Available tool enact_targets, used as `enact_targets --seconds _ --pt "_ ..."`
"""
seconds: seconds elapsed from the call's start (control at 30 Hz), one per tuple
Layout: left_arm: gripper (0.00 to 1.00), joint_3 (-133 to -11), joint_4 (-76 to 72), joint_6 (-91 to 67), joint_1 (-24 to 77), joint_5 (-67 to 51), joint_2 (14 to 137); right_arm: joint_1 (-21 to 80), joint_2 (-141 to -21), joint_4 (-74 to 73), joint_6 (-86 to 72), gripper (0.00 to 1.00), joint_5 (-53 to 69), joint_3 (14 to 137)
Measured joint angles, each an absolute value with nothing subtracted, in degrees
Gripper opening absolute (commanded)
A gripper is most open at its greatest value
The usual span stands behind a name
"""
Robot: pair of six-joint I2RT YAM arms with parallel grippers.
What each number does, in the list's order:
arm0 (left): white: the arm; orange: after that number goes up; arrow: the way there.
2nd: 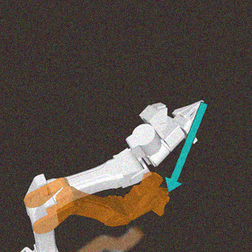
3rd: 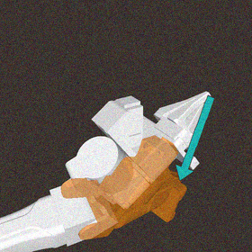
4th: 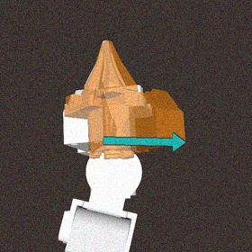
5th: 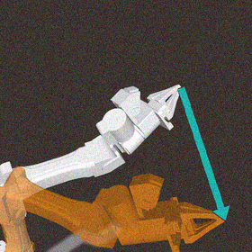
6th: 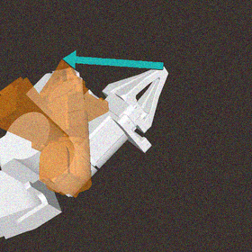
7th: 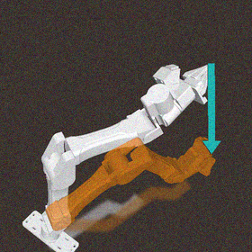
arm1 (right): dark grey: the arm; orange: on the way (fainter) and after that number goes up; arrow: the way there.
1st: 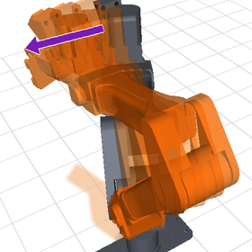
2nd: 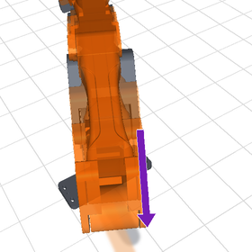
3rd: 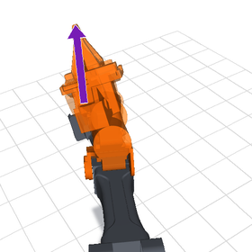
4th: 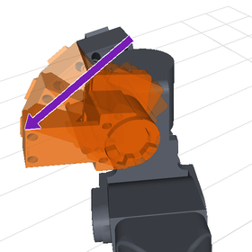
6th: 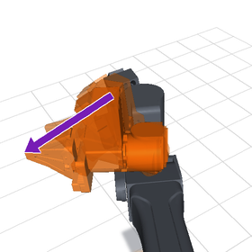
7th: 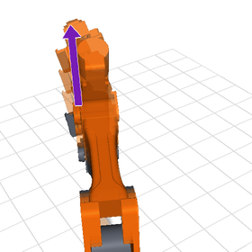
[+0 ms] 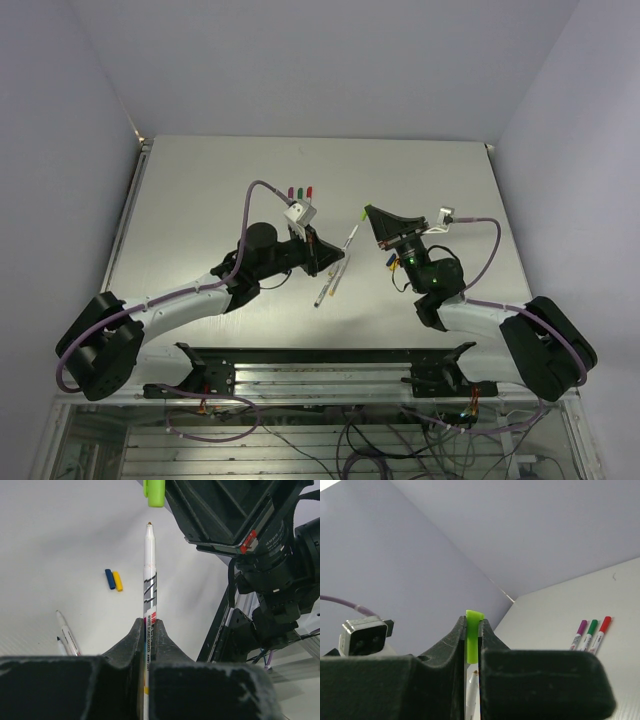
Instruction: Insert the pens into the pen caps
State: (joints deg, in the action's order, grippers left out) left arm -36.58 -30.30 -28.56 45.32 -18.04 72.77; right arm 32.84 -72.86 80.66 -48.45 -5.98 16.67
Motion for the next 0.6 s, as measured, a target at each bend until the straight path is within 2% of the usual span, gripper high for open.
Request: enact_targets --seconds 0.6 --pt "0.07 -36.58 -31.97 -29.04 45.32 -18.02 72.77 32.84 -73.12 81.97 -50.41 0.00 -4.64 15.92"
